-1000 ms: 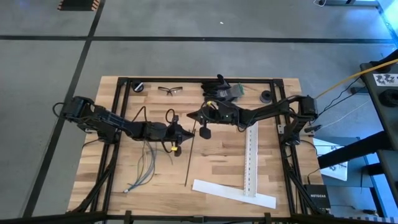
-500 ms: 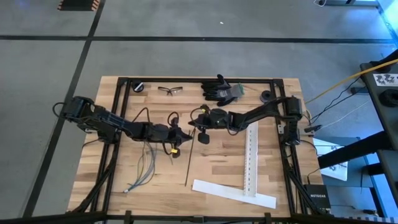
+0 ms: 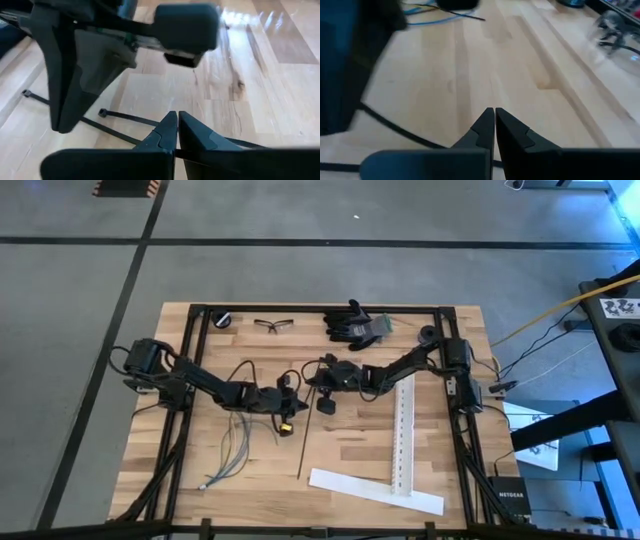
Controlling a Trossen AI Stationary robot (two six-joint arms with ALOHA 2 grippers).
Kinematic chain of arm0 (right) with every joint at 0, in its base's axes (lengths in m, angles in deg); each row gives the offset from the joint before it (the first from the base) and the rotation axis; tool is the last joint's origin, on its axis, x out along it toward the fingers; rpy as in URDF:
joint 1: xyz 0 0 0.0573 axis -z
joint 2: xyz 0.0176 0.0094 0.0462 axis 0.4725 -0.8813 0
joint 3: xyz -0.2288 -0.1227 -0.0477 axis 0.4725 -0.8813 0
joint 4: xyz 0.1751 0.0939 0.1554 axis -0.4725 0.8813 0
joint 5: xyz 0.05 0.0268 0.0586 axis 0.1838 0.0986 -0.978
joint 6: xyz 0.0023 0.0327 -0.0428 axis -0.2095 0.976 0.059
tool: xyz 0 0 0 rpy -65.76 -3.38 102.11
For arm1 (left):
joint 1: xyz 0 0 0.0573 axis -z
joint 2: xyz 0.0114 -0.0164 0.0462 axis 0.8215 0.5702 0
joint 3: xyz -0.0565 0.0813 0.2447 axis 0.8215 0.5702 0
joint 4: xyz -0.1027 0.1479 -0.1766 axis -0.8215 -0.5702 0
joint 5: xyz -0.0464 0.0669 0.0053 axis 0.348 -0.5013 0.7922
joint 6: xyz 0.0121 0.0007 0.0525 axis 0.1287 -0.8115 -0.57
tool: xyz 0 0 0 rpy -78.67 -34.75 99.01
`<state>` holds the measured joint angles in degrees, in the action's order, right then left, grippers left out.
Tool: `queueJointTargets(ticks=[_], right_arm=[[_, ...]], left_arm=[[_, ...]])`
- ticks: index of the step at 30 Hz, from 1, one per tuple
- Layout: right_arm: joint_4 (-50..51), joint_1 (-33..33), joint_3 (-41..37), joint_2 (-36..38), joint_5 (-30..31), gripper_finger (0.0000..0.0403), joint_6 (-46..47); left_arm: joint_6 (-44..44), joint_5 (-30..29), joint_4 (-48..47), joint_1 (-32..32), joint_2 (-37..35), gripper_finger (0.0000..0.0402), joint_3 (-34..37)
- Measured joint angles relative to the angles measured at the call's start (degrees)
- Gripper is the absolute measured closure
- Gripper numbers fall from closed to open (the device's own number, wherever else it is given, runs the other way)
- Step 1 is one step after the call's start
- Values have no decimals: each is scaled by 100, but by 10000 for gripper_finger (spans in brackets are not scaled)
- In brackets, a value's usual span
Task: Ziptie cables
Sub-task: Wrap the cable wires with the black zip tie
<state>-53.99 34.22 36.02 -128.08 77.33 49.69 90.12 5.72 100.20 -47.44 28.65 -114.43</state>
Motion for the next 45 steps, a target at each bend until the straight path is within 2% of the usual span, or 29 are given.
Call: queueJointTargets(ticks=[5, 10, 13, 16, 18, 23, 26, 37, 45], right_arm=[[638, 11, -4, 530, 571, 377, 362], [2019, 11, 7, 1447, 1014, 305, 891], [2849, 12, 6, 1712, 1192, 263, 1323], [3232, 93, -127, 1663, 1129, 235, 2125], [2894, 178, -279, 1482, 842, 223, 2687], [2143, 423, -295, 1061, 645, 219, 3956], [2162, 586, -203, 814, 426, 225, 4603], [2252, 622, 398, 218, 137, 236, 5179], [2253, 533, 523, 157, 76, 236, 5548]], left_arm=[[-10, 0, -11, 2, 0, 401, 0], [-12, 0, -40, 2, 0, 401, 0], [-12, 1, -49, 2, 0, 401, 0], [-12, 0, -43, 2, 0, 401, 0], [-31, 2, -36, 2, 0, 401, 0], [-38, 2, -1, 2, 0, 401, 0], [-36, 2, 17, 3, 0, 402, -1], [-139, 2, 41, 4, 0, 402, -2], [-171, 4, 52, 8, 0, 402, -2]])
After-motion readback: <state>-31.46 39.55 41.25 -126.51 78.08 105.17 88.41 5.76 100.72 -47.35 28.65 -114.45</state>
